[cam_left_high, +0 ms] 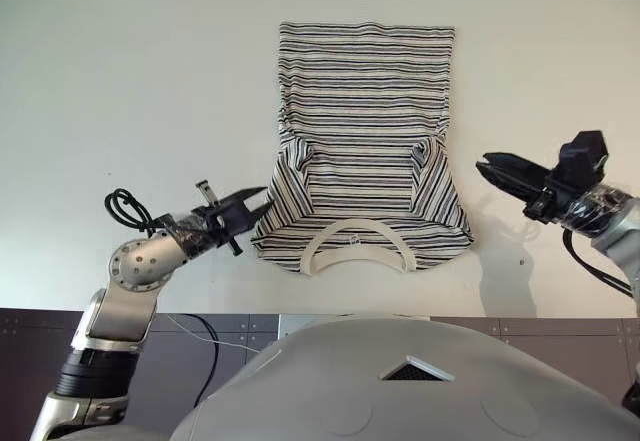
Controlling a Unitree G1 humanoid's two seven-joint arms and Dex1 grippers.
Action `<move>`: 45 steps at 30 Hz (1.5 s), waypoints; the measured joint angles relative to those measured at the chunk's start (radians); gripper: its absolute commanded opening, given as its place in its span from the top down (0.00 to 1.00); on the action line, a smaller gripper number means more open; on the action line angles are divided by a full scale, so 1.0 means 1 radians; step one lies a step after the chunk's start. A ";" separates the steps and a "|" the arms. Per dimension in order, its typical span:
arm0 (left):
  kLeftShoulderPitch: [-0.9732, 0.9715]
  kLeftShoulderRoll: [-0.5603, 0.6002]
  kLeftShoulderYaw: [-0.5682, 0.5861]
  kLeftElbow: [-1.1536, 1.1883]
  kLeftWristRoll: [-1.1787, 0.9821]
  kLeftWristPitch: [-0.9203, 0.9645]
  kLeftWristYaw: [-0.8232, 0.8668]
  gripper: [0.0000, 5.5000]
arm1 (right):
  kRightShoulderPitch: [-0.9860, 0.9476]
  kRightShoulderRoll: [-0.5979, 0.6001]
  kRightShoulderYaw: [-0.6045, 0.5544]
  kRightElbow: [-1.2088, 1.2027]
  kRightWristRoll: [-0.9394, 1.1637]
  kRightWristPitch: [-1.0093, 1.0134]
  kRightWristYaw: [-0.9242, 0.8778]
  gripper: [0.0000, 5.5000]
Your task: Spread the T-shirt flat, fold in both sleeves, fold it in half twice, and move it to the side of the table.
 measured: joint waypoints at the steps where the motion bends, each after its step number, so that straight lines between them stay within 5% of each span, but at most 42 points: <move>1: 0.006 0.009 -0.005 0.013 0.013 -0.035 -0.004 0.80 | 0.025 -0.001 0.028 -0.002 -0.034 -0.023 0.011 0.84; 7: 0.034 0.028 -0.059 0.076 0.101 -0.193 0.026 0.80 | 0.143 -0.075 0.160 0.064 -0.274 -0.231 0.101 0.84; 14: 0.033 0.079 -0.068 0.115 0.126 -0.282 0.062 0.80 | 0.201 -0.120 0.183 0.073 -0.328 -0.311 0.162 0.84; 23: 0.060 0.155 0.105 -0.070 -0.167 -0.206 -0.045 0.80 | 0.227 -0.141 -0.044 -0.072 -0.167 -0.276 0.221 0.84; 27: 0.113 0.215 0.166 0.080 -0.020 -0.412 -0.058 0.80 | 0.260 -0.144 -0.108 0.010 -0.200 -0.355 0.250 0.84; 32: 0.198 0.214 0.175 0.283 0.108 -0.636 0.001 0.67 | 0.275 -0.135 -0.113 0.209 -0.313 -0.564 0.275 0.70; 40: 0.124 0.141 0.105 0.330 0.229 -0.740 0.120 0.67 | 0.265 -0.141 0.003 0.362 -0.669 -1.124 0.208 0.70; 45: 0.050 0.098 0.051 0.326 0.297 -0.727 0.178 0.67 | 0.201 -0.141 0.053 0.387 -0.751 -1.256 0.143 0.70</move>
